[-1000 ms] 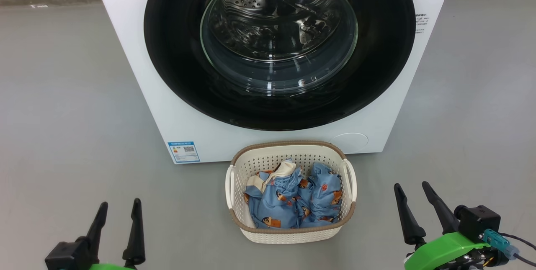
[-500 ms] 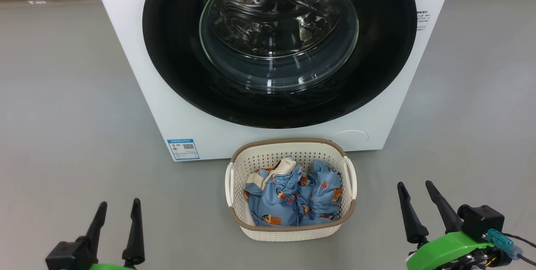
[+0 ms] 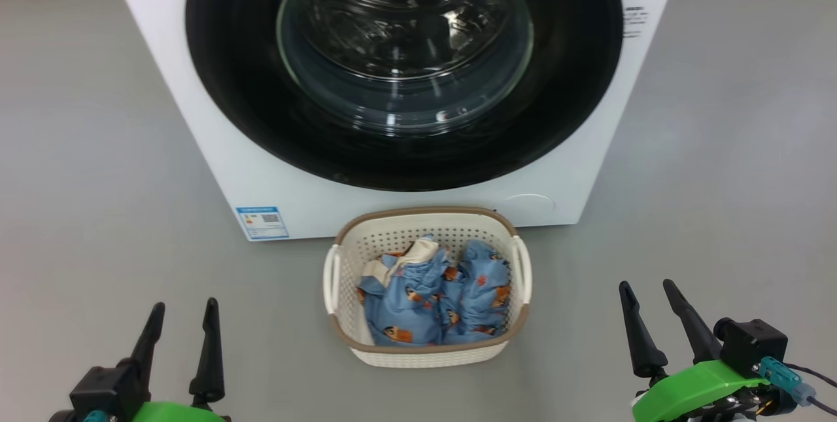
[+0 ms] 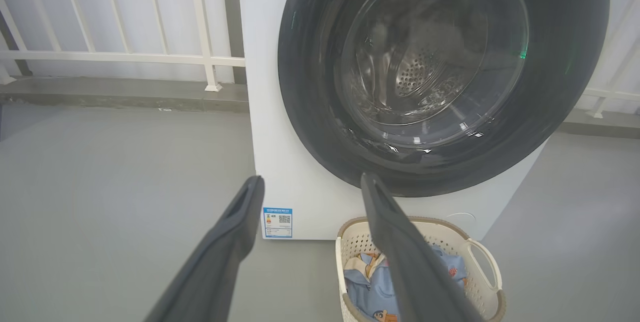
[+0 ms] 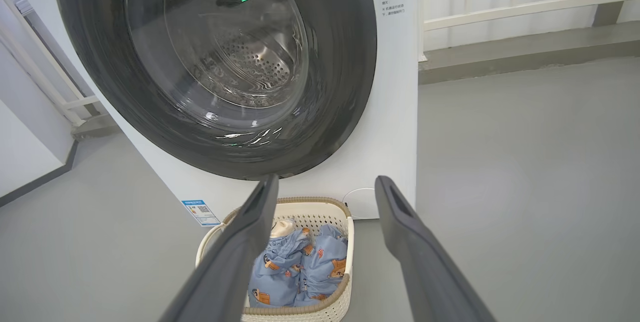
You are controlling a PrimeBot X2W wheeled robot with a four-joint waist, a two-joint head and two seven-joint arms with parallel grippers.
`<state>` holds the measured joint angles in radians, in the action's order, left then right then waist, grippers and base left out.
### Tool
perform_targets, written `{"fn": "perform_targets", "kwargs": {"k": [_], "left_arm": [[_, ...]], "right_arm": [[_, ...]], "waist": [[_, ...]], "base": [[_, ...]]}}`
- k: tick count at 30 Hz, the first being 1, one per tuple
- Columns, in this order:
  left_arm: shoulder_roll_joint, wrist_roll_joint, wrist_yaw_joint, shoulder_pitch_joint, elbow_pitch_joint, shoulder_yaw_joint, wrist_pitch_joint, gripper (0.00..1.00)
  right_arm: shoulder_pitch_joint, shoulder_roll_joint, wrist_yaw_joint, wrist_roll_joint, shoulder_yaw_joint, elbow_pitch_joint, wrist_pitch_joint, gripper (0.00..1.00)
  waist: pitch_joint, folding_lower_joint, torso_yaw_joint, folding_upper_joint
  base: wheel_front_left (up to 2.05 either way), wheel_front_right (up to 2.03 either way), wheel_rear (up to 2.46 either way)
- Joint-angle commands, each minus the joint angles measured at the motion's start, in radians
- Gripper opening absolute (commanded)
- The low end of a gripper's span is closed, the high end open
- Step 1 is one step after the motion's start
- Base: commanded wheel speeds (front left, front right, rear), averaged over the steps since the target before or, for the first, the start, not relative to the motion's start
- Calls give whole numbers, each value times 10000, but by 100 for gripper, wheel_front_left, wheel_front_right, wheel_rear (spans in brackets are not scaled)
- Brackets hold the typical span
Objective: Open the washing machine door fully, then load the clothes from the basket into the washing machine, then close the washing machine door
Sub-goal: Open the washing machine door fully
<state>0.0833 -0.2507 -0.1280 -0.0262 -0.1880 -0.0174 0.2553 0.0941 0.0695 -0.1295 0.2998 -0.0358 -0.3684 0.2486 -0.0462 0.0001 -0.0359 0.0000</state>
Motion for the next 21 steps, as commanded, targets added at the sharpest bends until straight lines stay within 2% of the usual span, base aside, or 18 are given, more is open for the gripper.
{"fn": "perform_targets", "kwargs": {"k": [1, 18, 21], "left_arm": [[191, 48, -27, -456, 267, 319, 65, 100], [256, 13, -27, -594, 278, 229, 65, 100], [208, -335, -27, -597, 429, 206, 65, 100]], "right_arm": [[379, 79, -12, -166, -177, 284, 132, 100], [473, 69, -12, -286, -191, 325, 132, 100], [474, 70, -12, -300, -197, 336, 132, 100]], "waist": [[-48, -1, -21, 0], [-199, -1, -52, 0], [-197, -1, -45, 0]], "base": [[123, 123, -246], [123, 123, -246], [118, 118, -236]]}}
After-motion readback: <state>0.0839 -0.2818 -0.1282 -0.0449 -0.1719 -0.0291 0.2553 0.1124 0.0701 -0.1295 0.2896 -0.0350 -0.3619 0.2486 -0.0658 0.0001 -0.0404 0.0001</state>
